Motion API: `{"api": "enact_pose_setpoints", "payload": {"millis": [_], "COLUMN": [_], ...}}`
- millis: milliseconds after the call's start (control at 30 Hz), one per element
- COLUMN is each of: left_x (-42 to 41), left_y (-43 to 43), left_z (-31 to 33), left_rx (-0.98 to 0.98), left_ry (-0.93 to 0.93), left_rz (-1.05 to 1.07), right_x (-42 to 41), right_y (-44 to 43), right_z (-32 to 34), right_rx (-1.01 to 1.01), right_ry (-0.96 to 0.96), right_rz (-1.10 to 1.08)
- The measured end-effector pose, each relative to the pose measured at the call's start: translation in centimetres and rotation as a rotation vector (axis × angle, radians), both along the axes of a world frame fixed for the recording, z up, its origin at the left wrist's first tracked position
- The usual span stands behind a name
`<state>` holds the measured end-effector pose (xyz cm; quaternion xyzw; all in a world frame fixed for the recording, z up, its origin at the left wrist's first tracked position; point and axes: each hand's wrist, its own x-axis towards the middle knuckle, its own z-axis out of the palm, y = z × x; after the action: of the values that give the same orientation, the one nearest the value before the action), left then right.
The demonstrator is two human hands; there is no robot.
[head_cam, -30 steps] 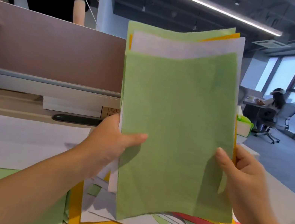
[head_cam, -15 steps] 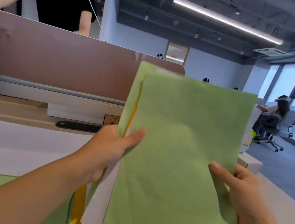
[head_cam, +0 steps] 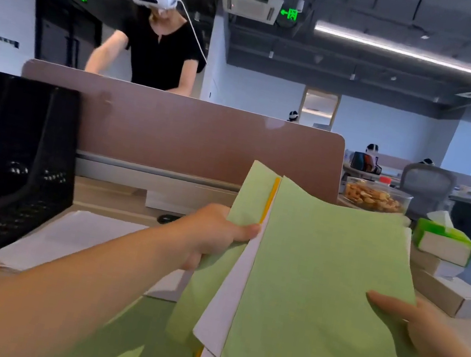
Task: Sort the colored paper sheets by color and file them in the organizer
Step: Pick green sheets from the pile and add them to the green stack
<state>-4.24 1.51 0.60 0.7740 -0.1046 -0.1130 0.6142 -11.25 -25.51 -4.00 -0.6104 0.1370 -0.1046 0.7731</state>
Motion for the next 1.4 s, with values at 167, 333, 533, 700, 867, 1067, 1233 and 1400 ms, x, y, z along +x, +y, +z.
{"api": "enact_pose_setpoints", "payload": {"millis": [167, 333, 533, 700, 867, 1067, 1233, 1400], "left_x": [-1.8, -4.8, -7.1, -6.4, -6.1, -6.6, -6.8, -7.0], "left_y": [7.5, 12.8, 15.3, 16.2, 15.4, 15.4, 15.8, 15.6], "left_z": [-0.7, -5.1, -7.4, -8.2, -10.7, -11.2, -10.5, -10.4], "left_rx": [0.046, 0.051, 0.069, -0.096, -0.073, -0.13, -0.166, -0.28], "left_ry": [0.034, -0.041, -0.165, 0.028, 0.059, -0.094, -0.202, -0.164], "left_rz": [0.149, 0.257, 0.387, 0.374, 0.496, 0.526, 0.522, 0.475], "right_x": [0.9, 0.5, 0.1, -1.4, -1.7, -0.9, -1.2, -1.5], "right_y": [6.4, 13.2, 16.3, 16.1, 15.9, 15.6, 15.6, 15.5], "right_z": [1.4, -0.7, -2.4, -2.8, -4.3, -4.8, -4.6, -4.3], "right_rx": [-0.035, -0.179, -0.118, -0.072, -0.131, -0.32, -0.357, -0.196], "right_ry": [0.114, 0.163, 0.167, 0.218, 0.265, 0.197, -0.025, -0.018], "right_rz": [0.189, 0.275, 0.297, 0.235, 0.173, 0.08, -0.013, 0.159]}}
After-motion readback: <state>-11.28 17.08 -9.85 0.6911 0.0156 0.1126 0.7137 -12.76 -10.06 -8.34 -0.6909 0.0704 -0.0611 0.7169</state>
